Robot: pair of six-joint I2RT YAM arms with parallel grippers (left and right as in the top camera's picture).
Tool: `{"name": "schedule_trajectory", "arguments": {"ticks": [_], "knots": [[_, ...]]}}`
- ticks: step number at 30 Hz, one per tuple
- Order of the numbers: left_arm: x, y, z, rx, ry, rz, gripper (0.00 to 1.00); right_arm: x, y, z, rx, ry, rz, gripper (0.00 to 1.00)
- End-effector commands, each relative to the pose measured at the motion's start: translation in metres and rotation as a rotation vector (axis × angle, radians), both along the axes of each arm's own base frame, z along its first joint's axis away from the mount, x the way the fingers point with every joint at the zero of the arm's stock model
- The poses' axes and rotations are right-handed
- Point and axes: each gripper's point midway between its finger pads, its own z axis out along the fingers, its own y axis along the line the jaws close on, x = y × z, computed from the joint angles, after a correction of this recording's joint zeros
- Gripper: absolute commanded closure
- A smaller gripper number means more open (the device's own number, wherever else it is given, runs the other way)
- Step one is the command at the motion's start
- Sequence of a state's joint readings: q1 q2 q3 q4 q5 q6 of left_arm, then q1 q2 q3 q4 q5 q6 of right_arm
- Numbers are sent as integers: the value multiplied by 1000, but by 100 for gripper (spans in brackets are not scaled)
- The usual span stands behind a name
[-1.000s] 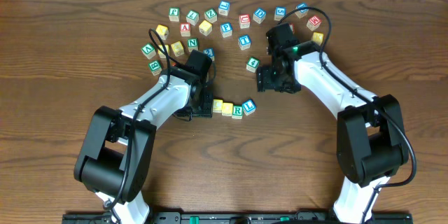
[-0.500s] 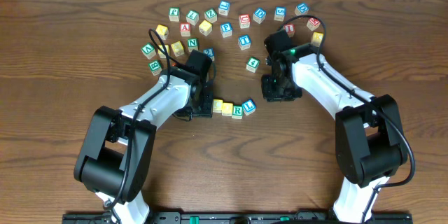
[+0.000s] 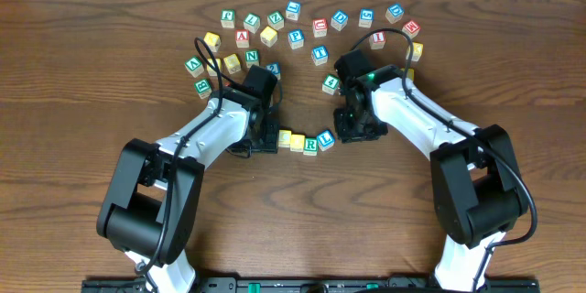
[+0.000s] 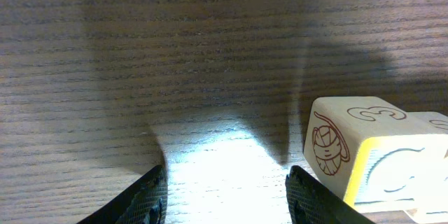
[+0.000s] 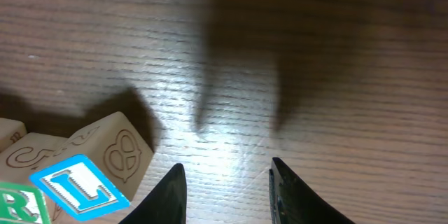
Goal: Spell out CORL
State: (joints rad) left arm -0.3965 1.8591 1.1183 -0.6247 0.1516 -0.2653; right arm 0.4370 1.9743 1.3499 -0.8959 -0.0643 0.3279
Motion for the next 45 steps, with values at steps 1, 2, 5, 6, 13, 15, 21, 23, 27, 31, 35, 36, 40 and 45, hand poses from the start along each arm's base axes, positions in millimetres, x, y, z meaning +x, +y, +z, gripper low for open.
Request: {"name": "schedule_trajectory", "arguments": {"ticks": [1,2,5,6,13,15,21,23,27,31,35,36,40,45], "knots": [[-4,2,-5,9,19,9,46,-2,5,-1,5,-6,17,66],[-4,2,-5,9,19,9,46,-1,6,-1,6,-12,19,66],[-4,2,-5,9,19,9,46,8,8,0,14,-48,36,65],[-4,2,-5,9,19,9,46,11,10,0,22,-63,37,65],[-4,2,-5,9,19,9,46,39,26,7,89,-179,52,66],[-4,2,-5,9,19,9,46,47,37,10,141,-211,58,65],[-4,2,-5,9,19,9,46,54,53,16,237,-223,-6,66],[-4,2,-5,9,19,9,46,50,52,12,232,-196,-44,66],[-4,2,-5,9,19,9,46,41,53,7,233,-163,-41,67],[-4,2,-5,9,19,9,46,33,61,6,239,-145,-19,67],[-4,2,-5,9,20,9,46,27,65,5,232,-130,-5,66],[-4,2,-5,9,19,9,46,26,64,5,229,-124,-6,66],[-4,2,-5,9,20,9,46,22,62,3,220,-108,-7,67],[-4,2,-5,9,20,9,46,17,59,2,210,-89,-10,69]]}}
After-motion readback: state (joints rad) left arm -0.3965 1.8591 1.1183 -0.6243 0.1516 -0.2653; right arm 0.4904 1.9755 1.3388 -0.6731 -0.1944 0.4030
